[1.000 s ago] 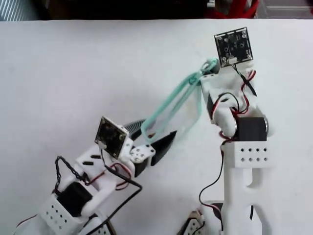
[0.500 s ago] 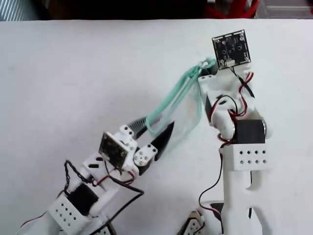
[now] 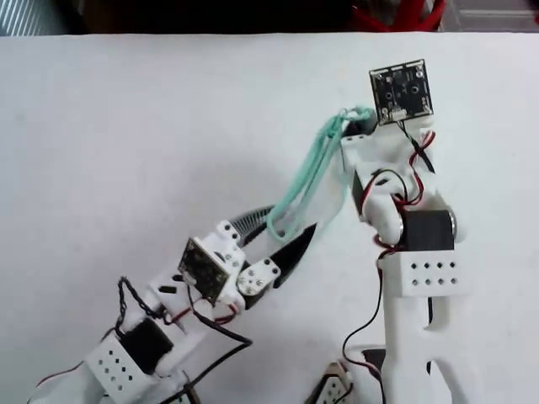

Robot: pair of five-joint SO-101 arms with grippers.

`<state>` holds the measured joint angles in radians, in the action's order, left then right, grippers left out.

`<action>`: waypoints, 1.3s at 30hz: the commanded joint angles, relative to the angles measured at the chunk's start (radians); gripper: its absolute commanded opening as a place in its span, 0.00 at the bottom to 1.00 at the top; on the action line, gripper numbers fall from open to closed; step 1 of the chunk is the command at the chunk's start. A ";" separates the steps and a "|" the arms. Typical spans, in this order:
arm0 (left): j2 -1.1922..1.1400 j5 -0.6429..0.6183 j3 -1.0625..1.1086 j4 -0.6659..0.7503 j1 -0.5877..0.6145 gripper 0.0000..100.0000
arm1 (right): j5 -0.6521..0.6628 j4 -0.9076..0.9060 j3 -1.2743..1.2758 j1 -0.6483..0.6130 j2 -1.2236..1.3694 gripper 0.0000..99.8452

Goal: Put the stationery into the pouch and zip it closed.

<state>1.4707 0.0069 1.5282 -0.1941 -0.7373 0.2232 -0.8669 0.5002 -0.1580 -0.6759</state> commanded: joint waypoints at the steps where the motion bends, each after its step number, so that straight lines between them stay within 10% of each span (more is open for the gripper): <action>1: 0.008 0.003 -0.026 0.014 -0.035 0.16 | -0.006 0.015 -0.005 -0.070 -0.018 0.02; 15: -0.449 0.044 -0.025 0.405 0.128 0.03 | 0.002 -0.005 -0.008 0.007 -0.119 0.02; 25: -0.463 0.038 -0.192 0.112 0.105 0.03 | 0.005 -0.076 -0.118 -0.018 -0.229 0.02; 39: -0.463 0.044 -0.192 0.098 0.085 0.02 | 0.002 -0.533 -0.721 -0.328 0.008 0.02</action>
<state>1.0426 0.0361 1.3410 -0.0698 -0.6483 0.2248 -1.3318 -0.0829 -0.4526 -0.7311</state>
